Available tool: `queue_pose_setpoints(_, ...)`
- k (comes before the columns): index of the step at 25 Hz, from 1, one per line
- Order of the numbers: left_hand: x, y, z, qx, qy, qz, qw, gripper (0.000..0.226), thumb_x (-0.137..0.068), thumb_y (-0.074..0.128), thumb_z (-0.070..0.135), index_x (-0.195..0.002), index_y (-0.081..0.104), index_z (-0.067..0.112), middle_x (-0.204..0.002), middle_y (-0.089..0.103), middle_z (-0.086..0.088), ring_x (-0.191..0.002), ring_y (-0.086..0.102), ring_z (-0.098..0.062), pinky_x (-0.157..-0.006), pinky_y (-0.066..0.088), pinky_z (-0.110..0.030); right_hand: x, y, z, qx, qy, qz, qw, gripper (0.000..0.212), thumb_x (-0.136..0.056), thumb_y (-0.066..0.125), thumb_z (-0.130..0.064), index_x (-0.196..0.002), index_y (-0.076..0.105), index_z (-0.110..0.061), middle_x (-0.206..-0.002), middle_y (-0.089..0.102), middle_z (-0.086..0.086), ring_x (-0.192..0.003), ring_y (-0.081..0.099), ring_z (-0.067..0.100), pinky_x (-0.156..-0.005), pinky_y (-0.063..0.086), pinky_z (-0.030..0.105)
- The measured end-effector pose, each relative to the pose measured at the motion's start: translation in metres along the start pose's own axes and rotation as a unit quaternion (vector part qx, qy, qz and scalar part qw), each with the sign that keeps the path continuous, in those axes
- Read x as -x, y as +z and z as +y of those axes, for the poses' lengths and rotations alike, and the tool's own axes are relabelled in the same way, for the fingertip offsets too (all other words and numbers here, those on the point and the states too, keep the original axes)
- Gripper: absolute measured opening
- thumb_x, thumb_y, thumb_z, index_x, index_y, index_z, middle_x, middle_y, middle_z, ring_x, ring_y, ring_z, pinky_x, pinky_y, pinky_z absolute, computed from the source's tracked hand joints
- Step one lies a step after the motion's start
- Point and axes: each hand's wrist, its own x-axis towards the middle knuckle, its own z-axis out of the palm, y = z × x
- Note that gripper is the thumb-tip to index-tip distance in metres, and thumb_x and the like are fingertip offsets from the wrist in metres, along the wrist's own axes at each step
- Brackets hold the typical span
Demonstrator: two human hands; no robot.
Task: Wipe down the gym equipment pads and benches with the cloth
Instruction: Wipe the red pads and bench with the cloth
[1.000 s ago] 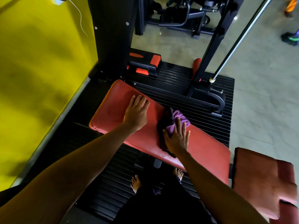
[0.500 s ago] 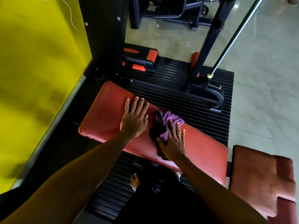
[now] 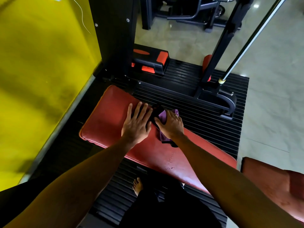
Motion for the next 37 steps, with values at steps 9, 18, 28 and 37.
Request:
queue_pose_setpoints(9,0.001,-0.001,0.001,0.01,0.002,0.04,0.999,0.055,-0.103,0.036,0.042,-0.154,0.041,0.02,-0.162,0.034,-0.01,-0.153,0.024,-0.031,-0.122,0.011,-0.062,0.028,-0.008,0.076,0.007,0.127,0.011,0.992,0.072,-0.083,0.034,-0.084,-0.11,0.065,-0.026,-0.114,0.07,0.002,-0.116,0.06,0.03,-0.099,0.047,0.042)
queue_pose_setpoints(18,0.003,-0.002,-0.001,-0.023,0.008,-0.03,0.999,0.061,-0.104,0.022,0.044,-0.159,0.029,0.018,-0.166,0.024,-0.009,-0.155,0.013,-0.034,-0.122,0.001,-0.063,0.017,0.013,-0.018,-0.036,0.09,0.103,0.99,0.056,-0.092,0.046,-0.067,-0.114,0.065,-0.019,-0.116,0.069,0.002,-0.12,0.057,0.026,-0.109,0.04,0.044)
queue_pose_setpoints(28,0.001,-0.001,-0.003,0.008,0.066,-0.002,0.998,0.062,-0.104,0.027,0.039,-0.156,0.034,0.006,-0.163,0.032,-0.011,-0.154,0.022,-0.029,-0.119,0.001,-0.069,0.053,0.026,0.0,-0.067,0.236,0.057,0.968,0.082,-0.095,0.033,-0.069,-0.162,0.023,-0.022,-0.17,0.017,0.003,-0.158,0.002,0.028,-0.127,0.0,0.049)
queue_pose_setpoints(37,0.004,0.004,-0.006,0.008,0.141,0.001,0.99,0.064,-0.1,0.024,0.037,-0.155,0.036,0.007,-0.162,0.034,-0.008,-0.152,0.026,-0.028,-0.121,0.004,-0.067,0.166,0.054,0.016,-0.029,0.261,0.056,0.963,0.087,-0.091,0.026,-0.073,-0.164,0.018,-0.026,-0.171,0.005,-0.004,-0.158,-0.006,0.026,-0.128,0.001,0.049)
